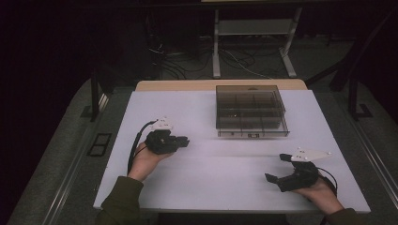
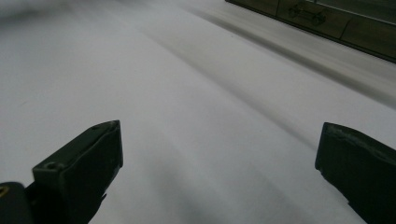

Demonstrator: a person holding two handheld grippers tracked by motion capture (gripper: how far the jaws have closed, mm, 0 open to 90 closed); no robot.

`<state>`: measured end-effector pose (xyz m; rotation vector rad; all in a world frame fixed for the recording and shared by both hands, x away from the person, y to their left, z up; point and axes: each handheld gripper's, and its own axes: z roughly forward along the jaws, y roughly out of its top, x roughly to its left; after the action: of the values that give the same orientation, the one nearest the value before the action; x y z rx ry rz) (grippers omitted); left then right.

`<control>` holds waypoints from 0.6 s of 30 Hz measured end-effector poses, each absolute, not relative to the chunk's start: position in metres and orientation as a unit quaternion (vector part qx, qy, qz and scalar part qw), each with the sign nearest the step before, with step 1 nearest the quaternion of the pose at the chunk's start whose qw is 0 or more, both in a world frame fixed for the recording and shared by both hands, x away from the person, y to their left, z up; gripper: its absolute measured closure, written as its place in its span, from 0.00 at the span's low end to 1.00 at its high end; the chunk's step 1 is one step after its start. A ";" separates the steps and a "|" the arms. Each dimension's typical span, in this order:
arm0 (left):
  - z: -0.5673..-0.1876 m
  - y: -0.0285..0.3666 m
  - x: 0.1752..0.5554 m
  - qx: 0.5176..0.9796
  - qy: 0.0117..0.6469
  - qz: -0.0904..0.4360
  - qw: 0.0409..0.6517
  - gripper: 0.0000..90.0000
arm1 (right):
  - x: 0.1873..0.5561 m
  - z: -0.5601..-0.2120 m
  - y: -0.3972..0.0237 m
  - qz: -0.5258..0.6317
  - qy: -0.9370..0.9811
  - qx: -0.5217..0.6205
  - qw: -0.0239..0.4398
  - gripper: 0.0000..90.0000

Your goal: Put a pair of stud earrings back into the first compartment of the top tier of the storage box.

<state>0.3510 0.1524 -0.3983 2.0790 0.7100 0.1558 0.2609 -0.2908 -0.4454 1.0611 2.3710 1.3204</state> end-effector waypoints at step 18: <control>-0.372 0.119 0.366 0.836 0.252 0.062 0.483 0.87 | 0.261 -0.446 -0.291 0.452 0.808 0.363 0.108 0.00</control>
<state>0.3661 0.1195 -0.3721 2.0379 0.6149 0.1512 0.2613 -0.2914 -0.4462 1.0675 2.3765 1.3285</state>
